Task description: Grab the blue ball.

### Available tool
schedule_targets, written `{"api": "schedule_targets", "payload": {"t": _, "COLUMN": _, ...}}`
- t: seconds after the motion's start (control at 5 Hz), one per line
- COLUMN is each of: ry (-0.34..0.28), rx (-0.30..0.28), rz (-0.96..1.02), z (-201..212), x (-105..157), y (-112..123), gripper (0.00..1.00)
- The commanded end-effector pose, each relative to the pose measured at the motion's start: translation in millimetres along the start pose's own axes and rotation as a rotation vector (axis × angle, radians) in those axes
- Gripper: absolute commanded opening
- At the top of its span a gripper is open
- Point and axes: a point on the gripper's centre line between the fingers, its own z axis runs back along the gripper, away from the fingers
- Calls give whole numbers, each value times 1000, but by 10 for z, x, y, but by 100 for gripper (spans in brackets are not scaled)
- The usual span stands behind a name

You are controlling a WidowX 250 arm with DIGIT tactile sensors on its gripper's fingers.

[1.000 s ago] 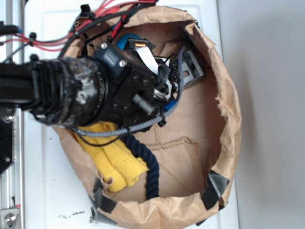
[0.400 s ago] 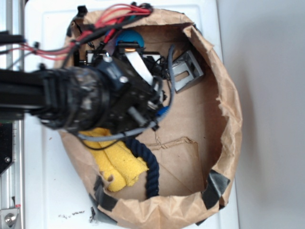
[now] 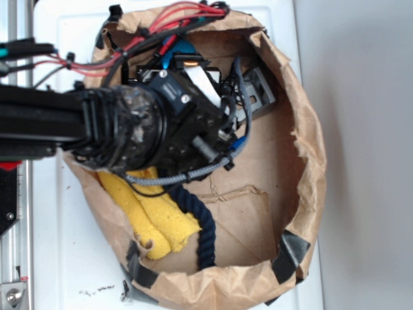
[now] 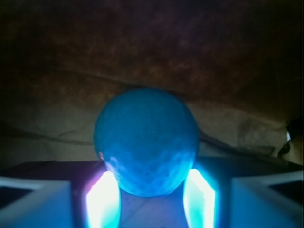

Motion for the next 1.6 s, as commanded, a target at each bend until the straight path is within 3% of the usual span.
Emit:
{"api": "schedule_targets", "payload": {"t": 0.0, "ry": 8, "rx": -2, "rz": -3, "z": 85, "x": 121, "y": -74, "gripper": 0}}
{"api": "schedule_targets", "payload": {"t": 0.2, "ry": 11, "rx": 0, "rz": -1, "z": 103, "x": 124, "y": -148, "gripper": 0}}
{"api": "schedule_targets", "payload": {"t": 0.6, "ry": 78, "rx": -42, "rz": -56, "z": 269, "x": 103, "y": -189, "gripper": 0}}
{"api": "schedule_targets", "payload": {"t": 1.0, "ry": 349, "rx": -106, "rz": -280, "z": 780, "x": 103, "y": -9, "gripper": 0}}
{"api": "schedule_targets", "payload": {"t": 1.4, "ry": 505, "rx": -180, "rz": -394, "z": 1327, "x": 240, "y": 179, "gripper": 0}}
